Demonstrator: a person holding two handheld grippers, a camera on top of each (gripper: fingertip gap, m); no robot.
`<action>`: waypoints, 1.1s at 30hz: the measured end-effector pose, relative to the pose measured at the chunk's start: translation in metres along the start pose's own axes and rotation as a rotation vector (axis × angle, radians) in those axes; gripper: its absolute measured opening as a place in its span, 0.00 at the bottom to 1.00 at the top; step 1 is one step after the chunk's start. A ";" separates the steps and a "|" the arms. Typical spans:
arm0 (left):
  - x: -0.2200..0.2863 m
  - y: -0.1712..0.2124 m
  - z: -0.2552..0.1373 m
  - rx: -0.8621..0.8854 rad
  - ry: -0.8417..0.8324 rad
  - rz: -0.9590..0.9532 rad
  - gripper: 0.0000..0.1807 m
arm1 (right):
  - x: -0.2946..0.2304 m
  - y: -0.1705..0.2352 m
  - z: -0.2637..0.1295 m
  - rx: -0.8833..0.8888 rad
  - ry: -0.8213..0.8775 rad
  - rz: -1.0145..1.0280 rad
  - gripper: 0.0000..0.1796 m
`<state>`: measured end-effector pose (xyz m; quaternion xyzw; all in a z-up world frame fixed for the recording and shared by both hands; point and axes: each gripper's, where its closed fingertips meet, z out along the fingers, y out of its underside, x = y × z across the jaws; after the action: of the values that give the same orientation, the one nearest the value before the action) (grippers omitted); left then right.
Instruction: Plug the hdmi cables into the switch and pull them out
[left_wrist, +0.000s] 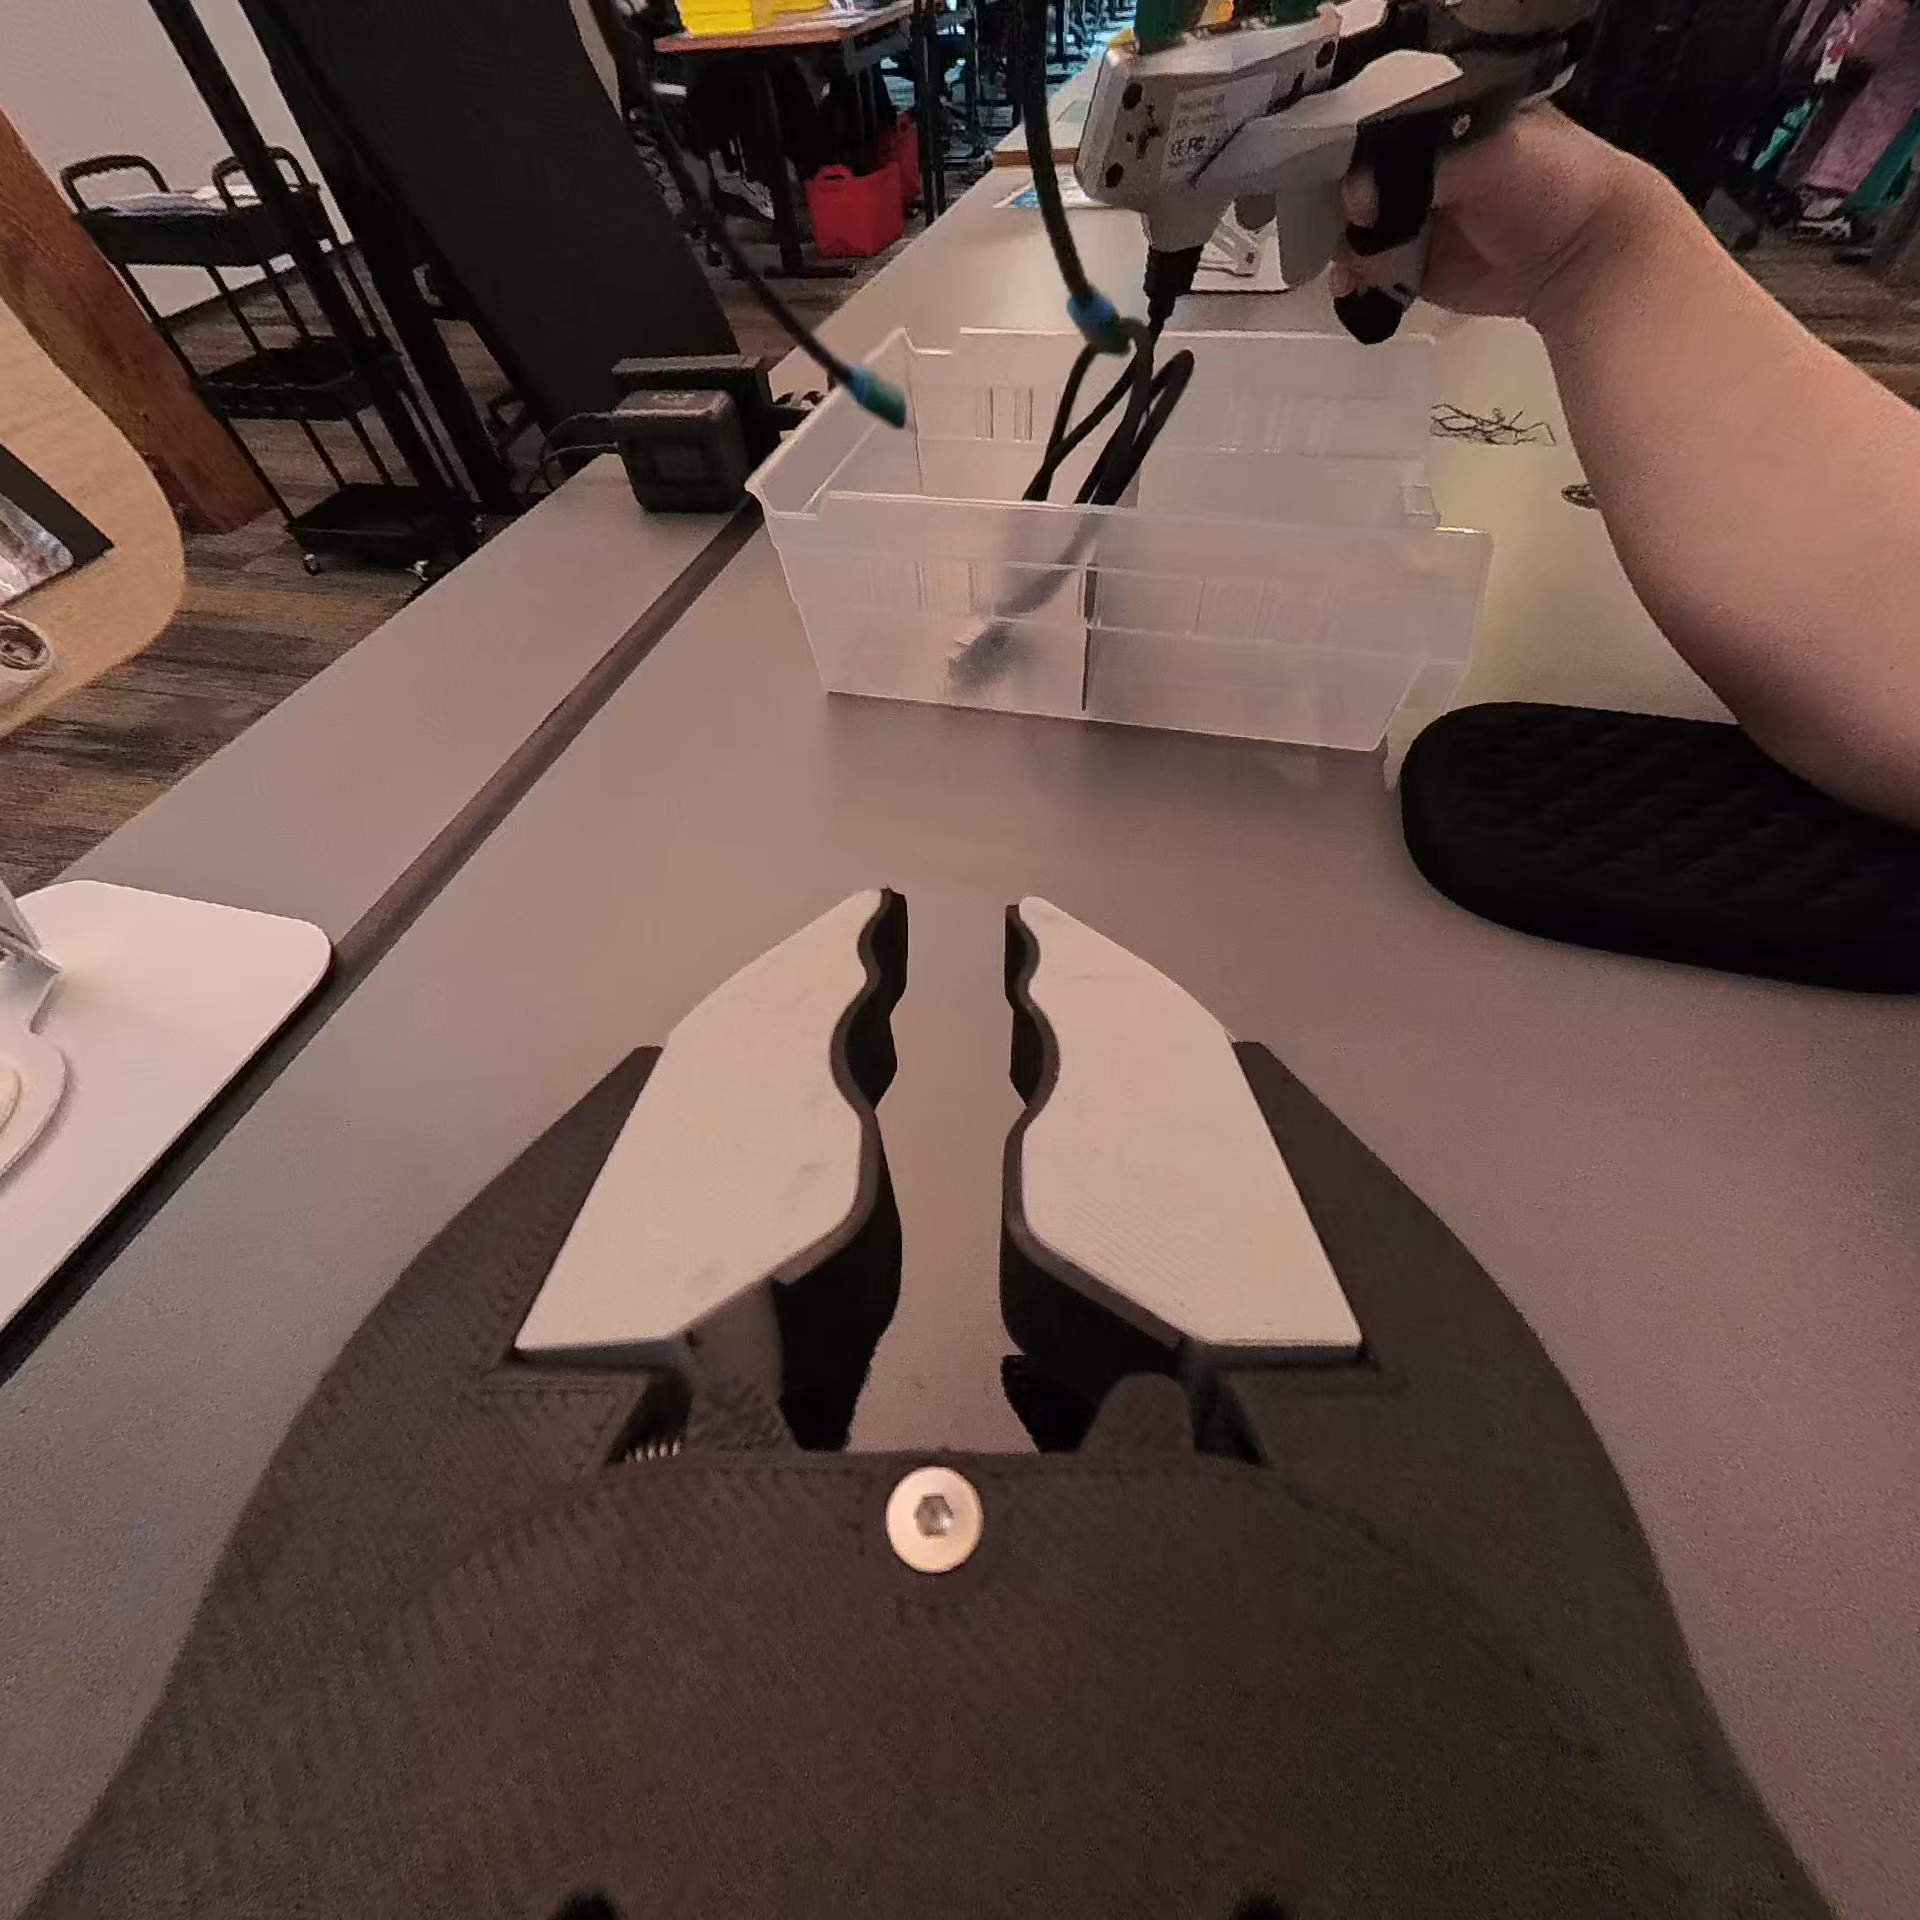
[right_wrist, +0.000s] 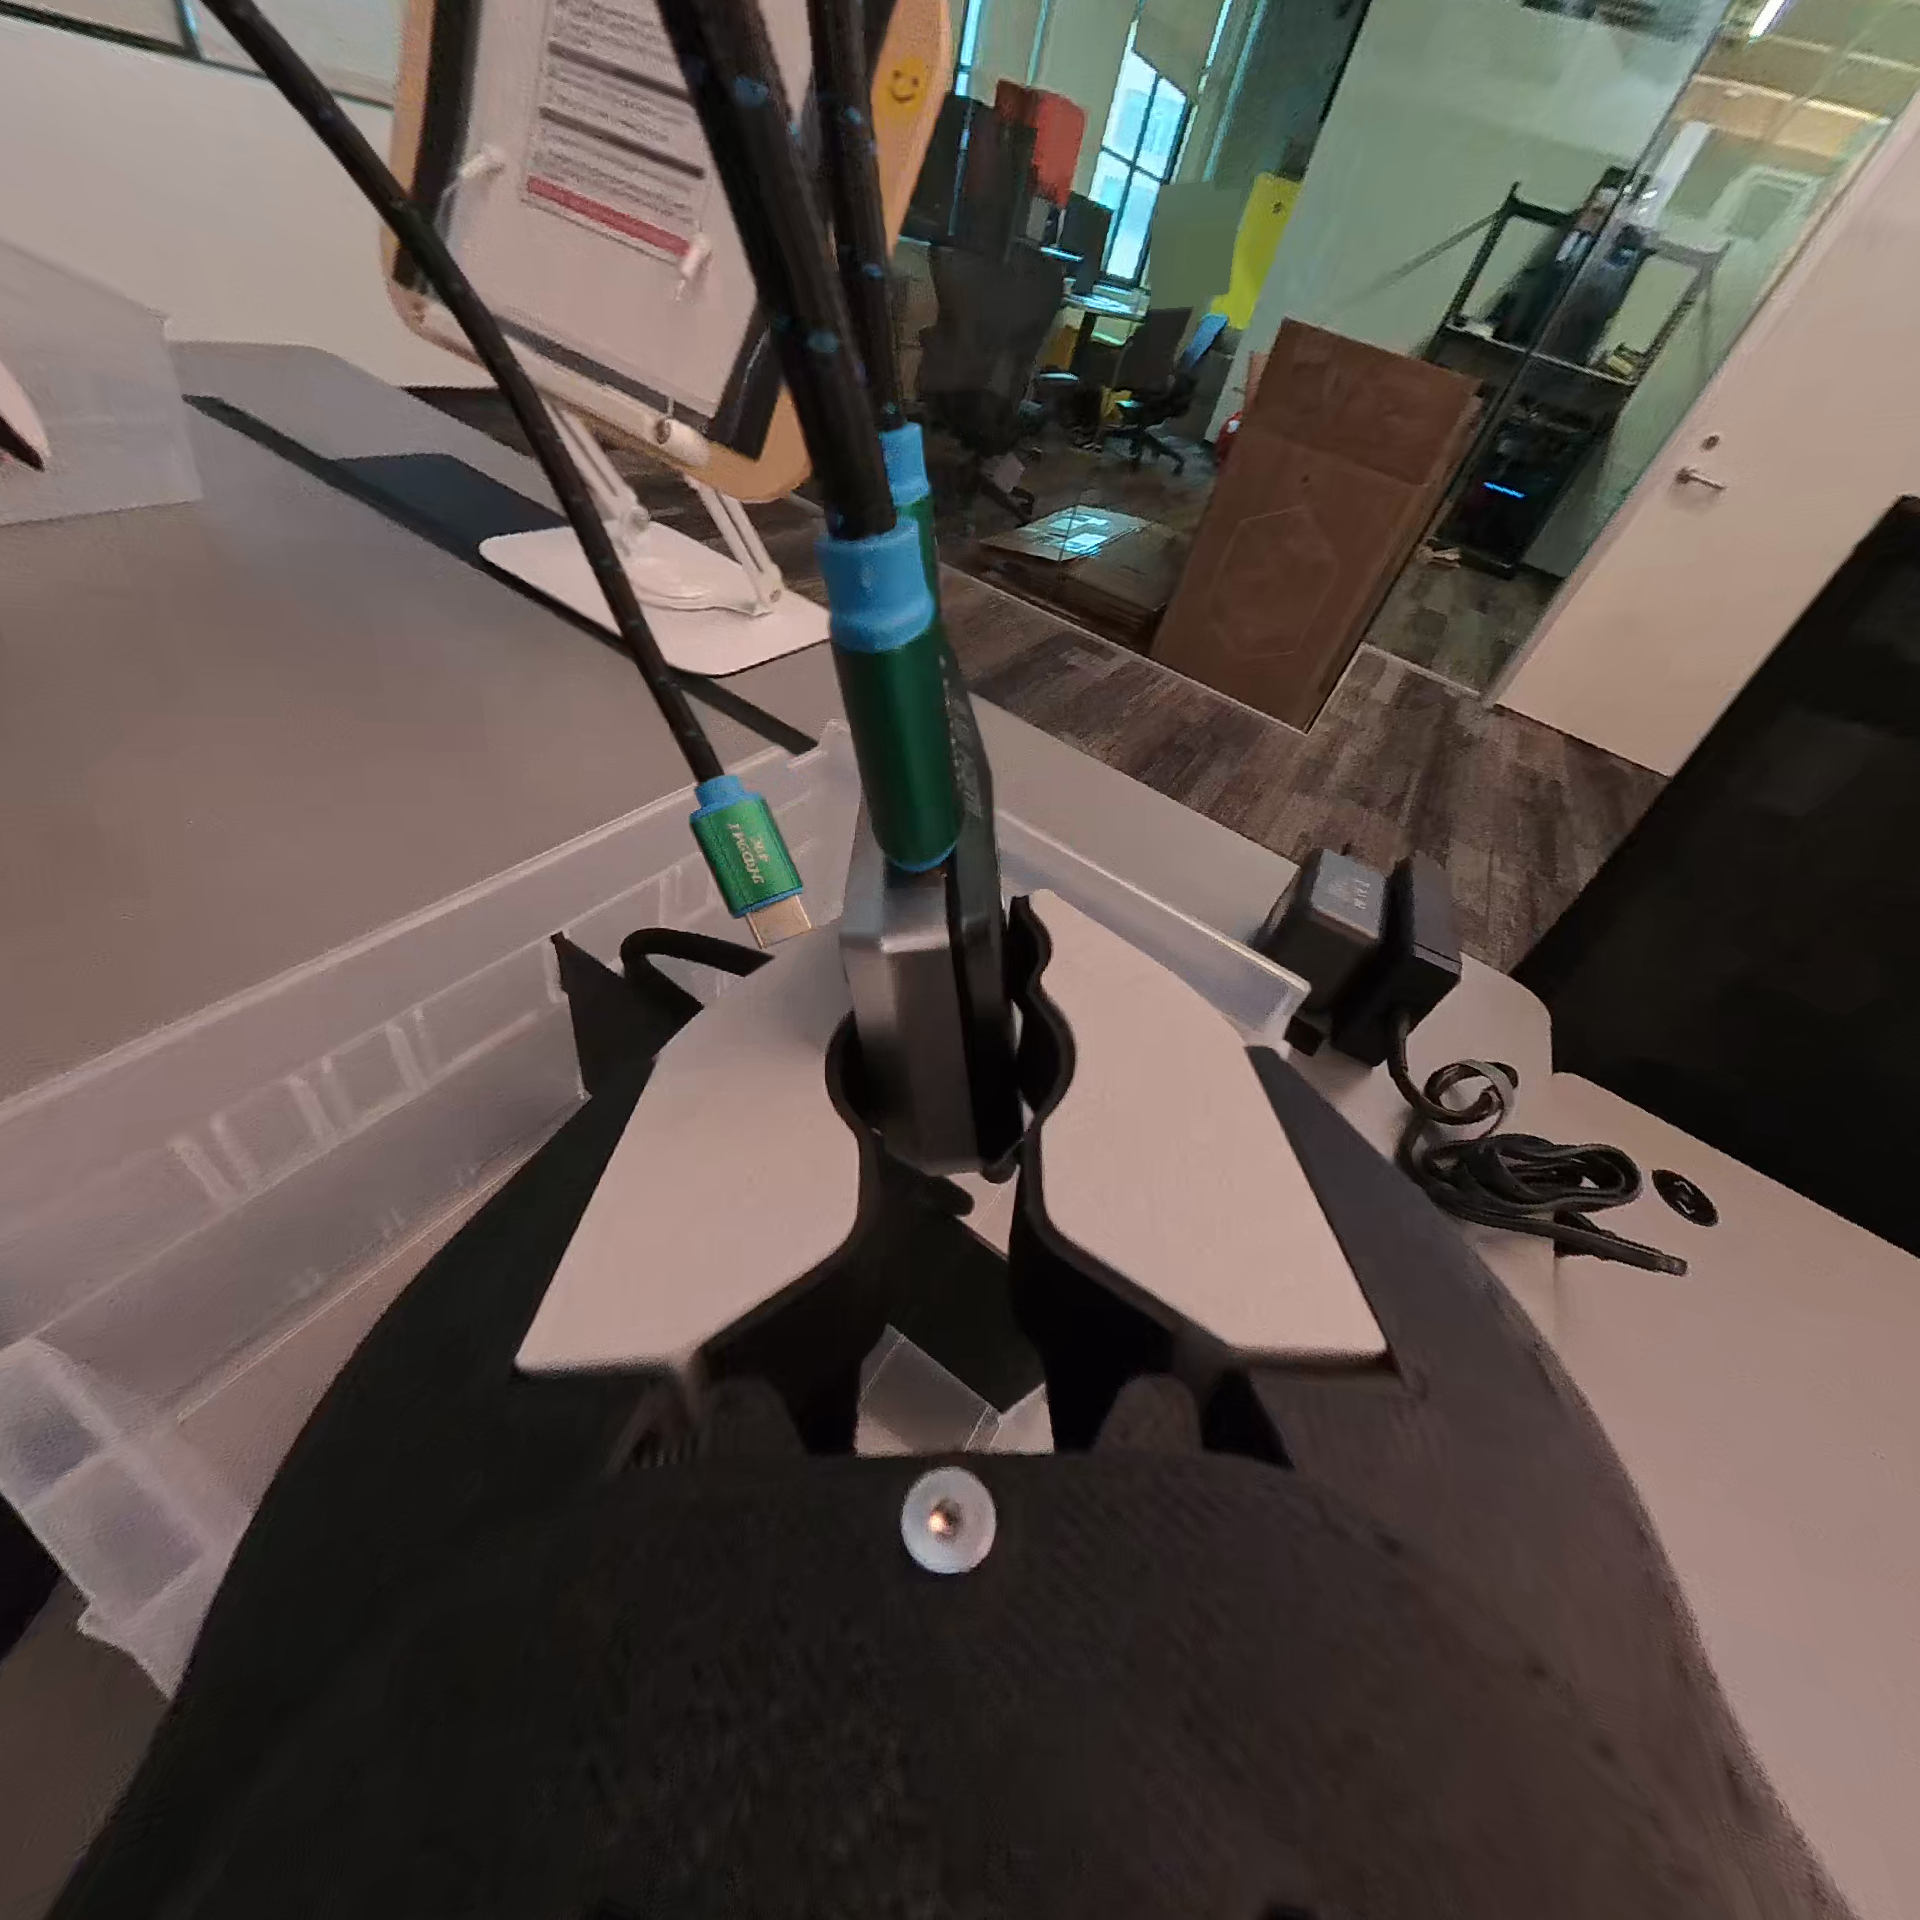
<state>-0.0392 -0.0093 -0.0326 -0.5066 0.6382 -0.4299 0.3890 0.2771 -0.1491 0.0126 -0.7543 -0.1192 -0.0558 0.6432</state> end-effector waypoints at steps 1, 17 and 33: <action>0.000 0.001 0.001 -0.004 0.000 0.001 0.09 | -0.002 0.000 0.000 -0.002 -0.013 -0.007 0.12; 0.007 0.010 0.007 -0.043 0.029 -0.003 0.10 | 0.015 0.039 0.040 -0.372 0.113 -0.132 0.12; 0.008 0.018 0.010 -0.079 0.037 -0.005 0.09 | 0.016 0.045 0.013 -0.442 0.160 -0.084 0.23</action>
<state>-0.0369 -0.0169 -0.0534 -0.5151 0.6605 -0.4148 0.3556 0.3029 -0.1410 -0.0291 -0.8644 -0.0842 -0.1669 0.4668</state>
